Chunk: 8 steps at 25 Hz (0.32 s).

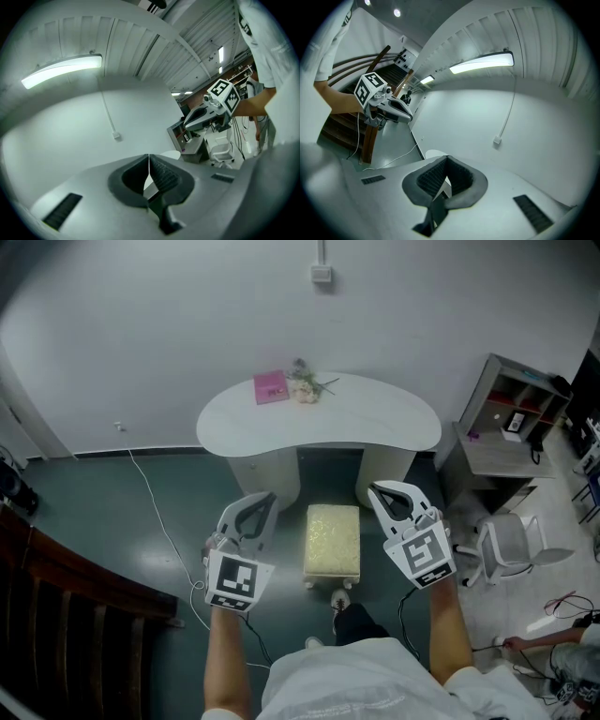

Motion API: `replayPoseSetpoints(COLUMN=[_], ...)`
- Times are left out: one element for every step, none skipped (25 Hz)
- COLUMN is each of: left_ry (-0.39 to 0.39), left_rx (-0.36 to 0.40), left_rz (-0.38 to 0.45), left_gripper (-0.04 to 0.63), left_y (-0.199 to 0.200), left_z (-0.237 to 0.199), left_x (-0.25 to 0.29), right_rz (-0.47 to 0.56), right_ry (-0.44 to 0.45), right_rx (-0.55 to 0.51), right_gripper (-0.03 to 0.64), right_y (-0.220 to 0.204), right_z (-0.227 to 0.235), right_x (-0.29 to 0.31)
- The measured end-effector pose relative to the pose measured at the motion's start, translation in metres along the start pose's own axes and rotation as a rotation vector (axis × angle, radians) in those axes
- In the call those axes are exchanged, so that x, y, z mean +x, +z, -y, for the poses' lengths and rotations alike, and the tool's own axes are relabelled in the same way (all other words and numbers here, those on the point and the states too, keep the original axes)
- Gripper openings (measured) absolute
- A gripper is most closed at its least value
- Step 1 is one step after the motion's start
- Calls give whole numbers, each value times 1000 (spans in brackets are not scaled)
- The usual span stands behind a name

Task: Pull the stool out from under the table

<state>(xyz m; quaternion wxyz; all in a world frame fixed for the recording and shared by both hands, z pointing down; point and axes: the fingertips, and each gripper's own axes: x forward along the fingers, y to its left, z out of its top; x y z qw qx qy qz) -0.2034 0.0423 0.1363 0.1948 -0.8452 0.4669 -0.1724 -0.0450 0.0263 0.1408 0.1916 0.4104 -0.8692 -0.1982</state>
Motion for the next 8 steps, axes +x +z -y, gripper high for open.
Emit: replayPoseSetpoints(left_ry=[1, 1, 1, 0, 1, 1, 2, 2], left_rx=[-2, -4, -6, -7, -8, -9, -10, -11], left_rz=[-2, -3, -3, -4, -5, -5, -6, -7], left_gripper=[20, 20, 20, 20, 20, 20, 20, 20], left_y=[-2, -3, -5, -6, -6, -7, -8, -9], left_z=[0, 0, 0, -1, -1, -1, -1, 0], left_x=[0, 0, 0, 0, -1, -1, -1, -2], right_rz=[-3, -5, -7, -8, -9, -11, -12, -14], right_ry=[-2, -5, -7, -10, -11, -12, -13, -14], right_rx=[0, 0, 2, 3, 3, 3, 3, 3], right_gripper=[14, 14, 14, 15, 15, 14, 14, 15], right_y=[-1, -2, -3, -3, -4, -4, -4, -5], right_z=[0, 0, 0, 0, 1, 1, 0, 0], right_x=[0, 1, 1, 2, 2, 2, 3, 3])
